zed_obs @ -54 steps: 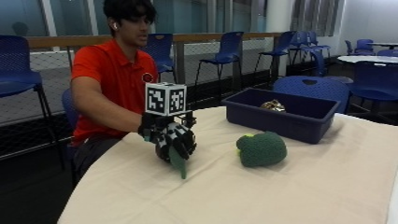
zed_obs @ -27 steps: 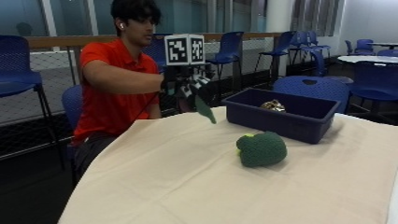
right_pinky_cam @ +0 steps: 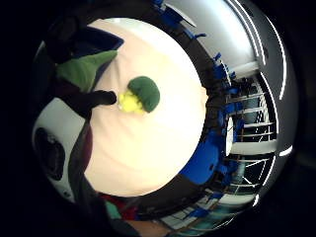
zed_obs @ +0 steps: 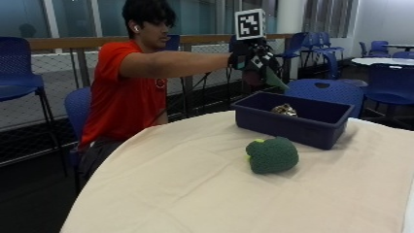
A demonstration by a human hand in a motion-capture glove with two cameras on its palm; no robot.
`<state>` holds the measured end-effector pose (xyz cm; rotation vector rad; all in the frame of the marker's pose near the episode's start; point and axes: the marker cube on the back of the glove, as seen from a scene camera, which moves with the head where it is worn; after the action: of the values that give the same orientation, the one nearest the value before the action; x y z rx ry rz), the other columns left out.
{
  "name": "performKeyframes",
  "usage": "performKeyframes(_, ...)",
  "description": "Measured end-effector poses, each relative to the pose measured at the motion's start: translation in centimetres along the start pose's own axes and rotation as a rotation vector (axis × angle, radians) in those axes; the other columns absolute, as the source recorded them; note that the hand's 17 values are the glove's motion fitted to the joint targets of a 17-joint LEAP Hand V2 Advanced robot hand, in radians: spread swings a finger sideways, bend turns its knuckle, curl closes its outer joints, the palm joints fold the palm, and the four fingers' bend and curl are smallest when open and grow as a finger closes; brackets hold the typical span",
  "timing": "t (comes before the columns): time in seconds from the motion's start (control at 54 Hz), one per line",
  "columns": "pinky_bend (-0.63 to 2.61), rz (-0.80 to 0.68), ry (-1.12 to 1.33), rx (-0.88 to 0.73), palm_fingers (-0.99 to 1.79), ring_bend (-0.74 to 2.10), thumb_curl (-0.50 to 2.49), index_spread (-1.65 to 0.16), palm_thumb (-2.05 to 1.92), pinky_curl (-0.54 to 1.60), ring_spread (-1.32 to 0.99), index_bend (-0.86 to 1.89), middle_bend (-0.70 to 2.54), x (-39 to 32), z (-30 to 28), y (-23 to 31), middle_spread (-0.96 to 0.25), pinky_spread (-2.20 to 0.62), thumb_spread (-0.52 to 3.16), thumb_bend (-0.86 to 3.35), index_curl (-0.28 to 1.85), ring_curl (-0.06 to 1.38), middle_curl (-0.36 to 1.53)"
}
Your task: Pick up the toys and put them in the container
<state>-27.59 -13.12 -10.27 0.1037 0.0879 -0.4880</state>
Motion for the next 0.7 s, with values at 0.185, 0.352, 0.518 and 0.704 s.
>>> performKeyframes(0.185,0.94,0.167,-0.008,-0.015,0.89,0.62,0.83,-0.41,0.64,0.33,-0.48,0.17,0.49,-2.9,2.1,-5.5,-0.47,-0.44,0.94,0.10,0.68,0.37,0.53)
performKeyframes(0.352,0.94,0.076,0.041,-0.024,0.88,0.62,0.87,-0.42,0.63,0.34,-0.49,0.17,0.48,-4.8,4.1,-8.1,-0.48,-0.44,0.93,0.08,0.72,0.38,0.56)
performKeyframes(0.518,0.96,0.037,0.057,0.016,0.82,0.59,0.90,-0.42,0.63,0.35,-0.47,0.16,0.46,-6.0,5.5,-9.5,-0.48,-0.42,0.95,0.06,0.75,0.38,0.59)
performKeyframes(0.704,1.32,0.052,-0.043,-0.115,-0.33,0.20,0.66,-0.39,0.14,0.46,-0.19,0.00,0.05,-4.0,7.0,-8.5,-0.24,-0.10,1.10,-0.15,0.67,0.32,0.46)
